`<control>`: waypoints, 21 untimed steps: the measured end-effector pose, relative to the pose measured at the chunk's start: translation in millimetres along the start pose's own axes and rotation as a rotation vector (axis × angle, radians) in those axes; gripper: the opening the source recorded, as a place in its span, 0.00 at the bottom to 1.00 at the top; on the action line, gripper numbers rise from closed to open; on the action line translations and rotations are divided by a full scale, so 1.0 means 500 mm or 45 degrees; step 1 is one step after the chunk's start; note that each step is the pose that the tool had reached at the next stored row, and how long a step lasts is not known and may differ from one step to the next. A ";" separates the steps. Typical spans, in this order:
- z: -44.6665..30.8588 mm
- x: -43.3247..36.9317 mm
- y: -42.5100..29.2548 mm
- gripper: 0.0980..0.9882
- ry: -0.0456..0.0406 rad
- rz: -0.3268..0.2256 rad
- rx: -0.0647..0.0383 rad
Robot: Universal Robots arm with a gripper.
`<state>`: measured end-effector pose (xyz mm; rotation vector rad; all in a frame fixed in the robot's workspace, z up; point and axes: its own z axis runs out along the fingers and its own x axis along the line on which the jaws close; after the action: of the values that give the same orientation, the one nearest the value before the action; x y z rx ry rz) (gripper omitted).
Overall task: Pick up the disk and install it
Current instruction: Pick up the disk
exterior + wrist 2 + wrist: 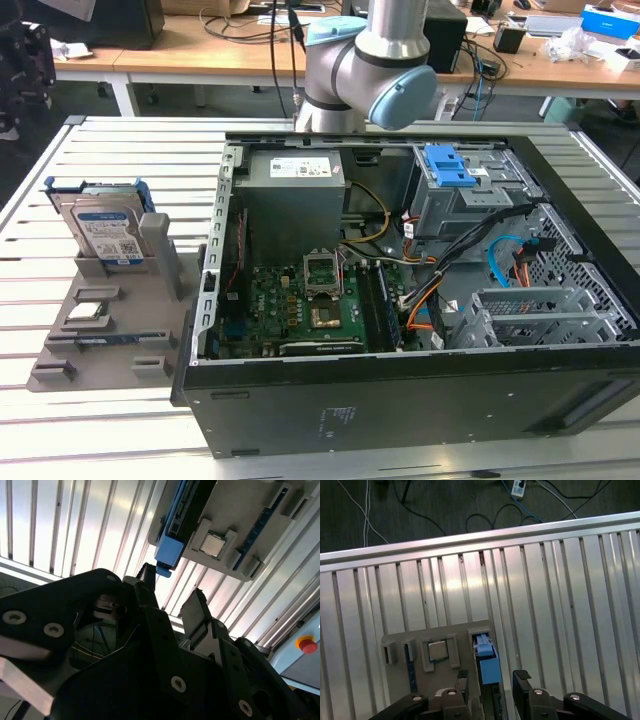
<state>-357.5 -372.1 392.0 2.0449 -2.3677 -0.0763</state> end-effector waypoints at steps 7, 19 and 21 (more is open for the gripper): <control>0.002 -0.002 0.000 0.43 0.000 0.000 0.000; 0.031 -0.003 -0.003 0.43 0.000 0.000 0.000; 0.034 -0.002 -0.003 0.43 0.000 0.000 0.000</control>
<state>-356.4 -370.6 374.8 2.0447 -2.3676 -0.0764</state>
